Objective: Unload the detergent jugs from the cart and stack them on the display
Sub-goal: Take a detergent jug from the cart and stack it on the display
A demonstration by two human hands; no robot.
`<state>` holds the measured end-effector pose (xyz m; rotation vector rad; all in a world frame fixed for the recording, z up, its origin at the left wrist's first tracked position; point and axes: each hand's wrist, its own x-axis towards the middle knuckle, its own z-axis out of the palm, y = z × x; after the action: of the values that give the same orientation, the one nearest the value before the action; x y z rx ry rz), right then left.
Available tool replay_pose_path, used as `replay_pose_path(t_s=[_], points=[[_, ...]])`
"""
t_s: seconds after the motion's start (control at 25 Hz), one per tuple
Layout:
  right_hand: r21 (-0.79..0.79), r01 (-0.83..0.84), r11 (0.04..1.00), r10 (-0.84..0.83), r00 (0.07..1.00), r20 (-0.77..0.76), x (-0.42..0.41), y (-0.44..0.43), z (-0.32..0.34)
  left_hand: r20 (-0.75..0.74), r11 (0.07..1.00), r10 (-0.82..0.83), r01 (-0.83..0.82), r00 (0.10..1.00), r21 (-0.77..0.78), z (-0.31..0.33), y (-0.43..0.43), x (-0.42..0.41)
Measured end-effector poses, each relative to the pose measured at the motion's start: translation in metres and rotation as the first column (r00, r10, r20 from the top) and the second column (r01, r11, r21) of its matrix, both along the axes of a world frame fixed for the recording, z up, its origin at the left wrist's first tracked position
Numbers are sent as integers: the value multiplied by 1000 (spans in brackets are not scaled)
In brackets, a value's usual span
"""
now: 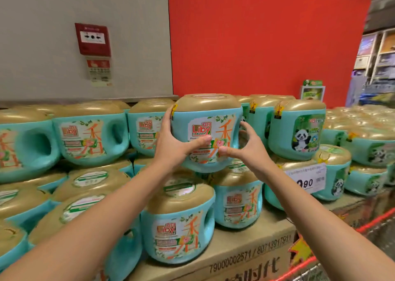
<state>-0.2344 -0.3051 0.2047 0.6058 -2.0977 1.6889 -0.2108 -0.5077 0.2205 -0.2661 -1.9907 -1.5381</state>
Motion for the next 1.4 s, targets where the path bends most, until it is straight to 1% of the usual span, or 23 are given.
replay_pose_path(t_s=[0.08, 0.2, 0.32, 0.48, 0.64, 0.76, 0.84, 1.08, 1.4], points=[[12, 4, 1000, -4, 1000, 17, -22, 0, -1, 29, 1000, 20, -19, 999, -15, -1, 1, -19], [43, 21, 999, -23, 999, 45, -49, 4, -3, 75, 999, 49, -50, 996, 3, -7, 3, -42], [75, 22, 997, -26, 998, 49, -68, 8, -5, 88, 996, 87, -88, 992, 4, -14, 6, -59], [61, 8, 998, -12, 997, 72, -87, 15, -6, 113, 996, 91, -93, 989, 12, -20, 14, -80], [107, 27, 994, -38, 994, 102, -103, 19, -14, 99, 997, 79, -78, 992, -12, -24, 20, -93], [70, 20, 997, -29, 991, 132, -111, 16, -19, 116, 995, 95, -95, 989, -3, -30, 20, -98], [39, 26, 999, -32, 989, 145, -114, 14, -22, 115, 995, 97, -95, 989, -25, -35, 17, -102], [-9, 40, 999, -39, 989, 141, -124, 15, -29, 140, 980, 144, -121, 980, -161, -46, 11, -108], [12, 103, 995, -103, 990, 94, -124, 14, -32, 148, 964, 191, -157, 970, -215, -49, 11, -110]])
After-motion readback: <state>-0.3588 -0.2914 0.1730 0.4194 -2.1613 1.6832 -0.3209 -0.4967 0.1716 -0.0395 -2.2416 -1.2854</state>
